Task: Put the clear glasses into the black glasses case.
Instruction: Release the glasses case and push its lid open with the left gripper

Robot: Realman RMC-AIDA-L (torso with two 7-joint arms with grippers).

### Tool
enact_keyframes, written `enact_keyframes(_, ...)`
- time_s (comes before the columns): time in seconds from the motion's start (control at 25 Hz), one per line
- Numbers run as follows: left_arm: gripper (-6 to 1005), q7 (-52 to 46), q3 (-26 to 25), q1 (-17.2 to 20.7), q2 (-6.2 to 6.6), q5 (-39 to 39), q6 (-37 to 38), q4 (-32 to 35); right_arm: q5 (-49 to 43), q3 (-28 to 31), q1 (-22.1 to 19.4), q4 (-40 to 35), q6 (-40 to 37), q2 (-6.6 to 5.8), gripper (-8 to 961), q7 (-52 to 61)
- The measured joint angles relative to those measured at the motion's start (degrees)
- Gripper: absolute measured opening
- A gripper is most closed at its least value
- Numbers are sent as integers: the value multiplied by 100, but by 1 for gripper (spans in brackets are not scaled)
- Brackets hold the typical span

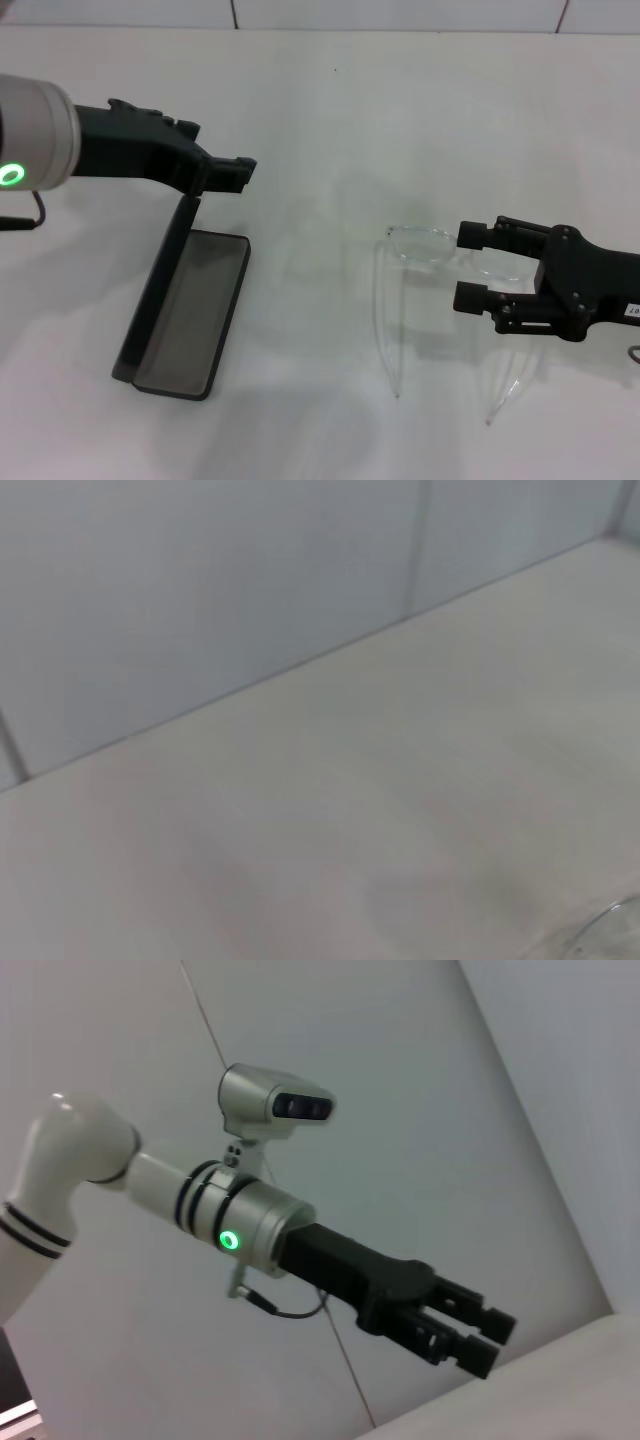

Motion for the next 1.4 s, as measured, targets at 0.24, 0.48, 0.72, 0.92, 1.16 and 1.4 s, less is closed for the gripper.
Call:
enact_keyframes(0.24, 707, -1284, 1108, -102, 2, 1876, 427, 257, -18, 17, 8, 3, 37, -27, 840, -11)
enact_keyframes(0.48, 679, -1455, 1482, -38, -7, 2248, 599, 223, -37, 18, 45, -18, 137, -17, 840, -11)
enact_keyframes(0.72, 610, -1550, 1576, -27, -5, 2269, 666, 37, -47, 18, 48, 3, 138, -5, 840, -21)
enact_keyframes(0.92, 566, -1591, 1579, -55, -2, 2279, 687, -216, -52, 18, 39, 3, 138, -2, 840, -46)
enact_keyframes(1.16, 553, -1590, 1570, -124, -3, 2291, 668, -468, -52, 18, 41, 3, 138, 8, 839, -79)
enact_keyframes(1.4, 531, -1585, 1542, -184, -1, 2296, 640, -693, -52, 18, 32, 4, 137, 8, 839, -86)
